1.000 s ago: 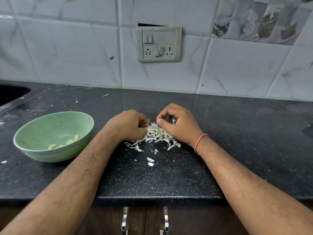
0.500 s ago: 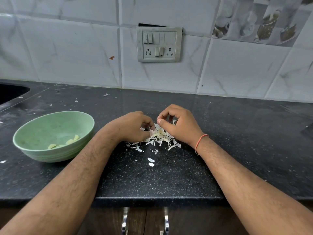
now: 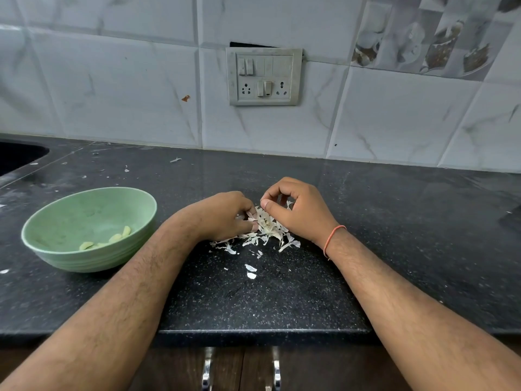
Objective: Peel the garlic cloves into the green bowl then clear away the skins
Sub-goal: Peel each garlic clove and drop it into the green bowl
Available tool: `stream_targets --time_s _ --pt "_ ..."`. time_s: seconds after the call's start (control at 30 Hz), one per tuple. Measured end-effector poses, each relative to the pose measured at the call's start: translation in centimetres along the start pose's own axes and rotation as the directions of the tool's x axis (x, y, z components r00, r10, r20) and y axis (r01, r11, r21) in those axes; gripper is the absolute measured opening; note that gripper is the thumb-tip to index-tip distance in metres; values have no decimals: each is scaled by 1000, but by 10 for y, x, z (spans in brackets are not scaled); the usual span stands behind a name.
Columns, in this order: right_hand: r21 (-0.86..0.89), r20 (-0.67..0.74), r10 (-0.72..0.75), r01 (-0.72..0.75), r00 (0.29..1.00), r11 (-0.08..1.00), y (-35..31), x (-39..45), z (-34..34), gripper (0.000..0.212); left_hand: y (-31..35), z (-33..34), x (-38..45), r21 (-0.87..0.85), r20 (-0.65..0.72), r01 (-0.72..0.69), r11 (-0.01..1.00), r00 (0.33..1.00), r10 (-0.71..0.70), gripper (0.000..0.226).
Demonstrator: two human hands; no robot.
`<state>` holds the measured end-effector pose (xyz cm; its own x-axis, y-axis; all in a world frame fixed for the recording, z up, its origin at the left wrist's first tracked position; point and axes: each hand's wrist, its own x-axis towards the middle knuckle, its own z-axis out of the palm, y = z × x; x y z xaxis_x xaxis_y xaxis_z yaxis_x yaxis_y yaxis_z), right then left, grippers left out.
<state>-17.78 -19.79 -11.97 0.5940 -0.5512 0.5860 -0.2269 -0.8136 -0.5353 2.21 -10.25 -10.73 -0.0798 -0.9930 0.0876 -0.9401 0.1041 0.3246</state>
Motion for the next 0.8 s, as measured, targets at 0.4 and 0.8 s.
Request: stream_targets --time_s 0.4,0.8 --pt "157 38 90 -95 995 983 -8 0 -2 16 5 -8 -9 -420 -415 -99 902 905 -94 3" --pt "339 -23 193 -174 981 925 -4 3 -4 9 2 -11 -18 -374 -434 29 927 878 -202 25"
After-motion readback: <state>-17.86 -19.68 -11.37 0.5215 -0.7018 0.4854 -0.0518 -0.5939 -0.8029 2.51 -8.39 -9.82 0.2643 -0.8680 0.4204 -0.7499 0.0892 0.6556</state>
